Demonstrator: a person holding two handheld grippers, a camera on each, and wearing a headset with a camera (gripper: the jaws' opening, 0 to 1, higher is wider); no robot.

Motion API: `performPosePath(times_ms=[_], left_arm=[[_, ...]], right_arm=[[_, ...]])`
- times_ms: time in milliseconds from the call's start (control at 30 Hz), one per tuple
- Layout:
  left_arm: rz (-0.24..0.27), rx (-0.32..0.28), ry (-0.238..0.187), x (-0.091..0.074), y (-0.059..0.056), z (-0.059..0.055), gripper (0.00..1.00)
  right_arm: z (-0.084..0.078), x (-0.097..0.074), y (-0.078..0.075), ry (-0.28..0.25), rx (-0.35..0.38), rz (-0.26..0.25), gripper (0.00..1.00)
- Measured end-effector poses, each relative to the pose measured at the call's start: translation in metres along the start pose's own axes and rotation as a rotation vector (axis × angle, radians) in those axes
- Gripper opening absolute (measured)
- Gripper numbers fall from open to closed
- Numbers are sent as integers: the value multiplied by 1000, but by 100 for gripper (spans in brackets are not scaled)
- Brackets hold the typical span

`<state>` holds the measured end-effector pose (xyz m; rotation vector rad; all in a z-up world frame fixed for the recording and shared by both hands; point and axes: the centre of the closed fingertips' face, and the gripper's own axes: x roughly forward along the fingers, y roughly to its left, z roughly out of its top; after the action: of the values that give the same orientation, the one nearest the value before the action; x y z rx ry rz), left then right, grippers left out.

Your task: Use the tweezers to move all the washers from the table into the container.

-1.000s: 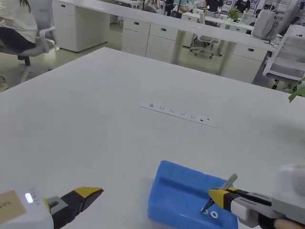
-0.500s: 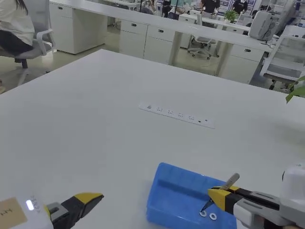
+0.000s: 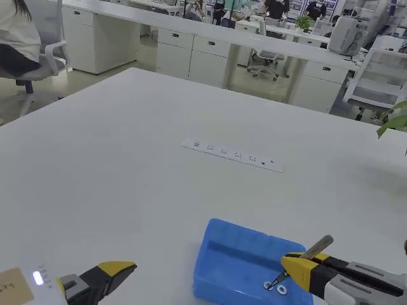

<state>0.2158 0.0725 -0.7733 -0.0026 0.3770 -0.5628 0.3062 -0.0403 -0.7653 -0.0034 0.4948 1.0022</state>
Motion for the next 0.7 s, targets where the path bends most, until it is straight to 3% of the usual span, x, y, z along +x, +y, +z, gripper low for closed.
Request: performPosePath(times_ms=[267, 700], left_arm=[[-5, -1, 2, 0, -2, 0, 71], [-8, -1, 6, -1, -4, 1, 70]], right_arm=[[-15, -1, 19, 17, 42, 43, 3], [-51, 6, 24, 88, 97, 53, 4]])
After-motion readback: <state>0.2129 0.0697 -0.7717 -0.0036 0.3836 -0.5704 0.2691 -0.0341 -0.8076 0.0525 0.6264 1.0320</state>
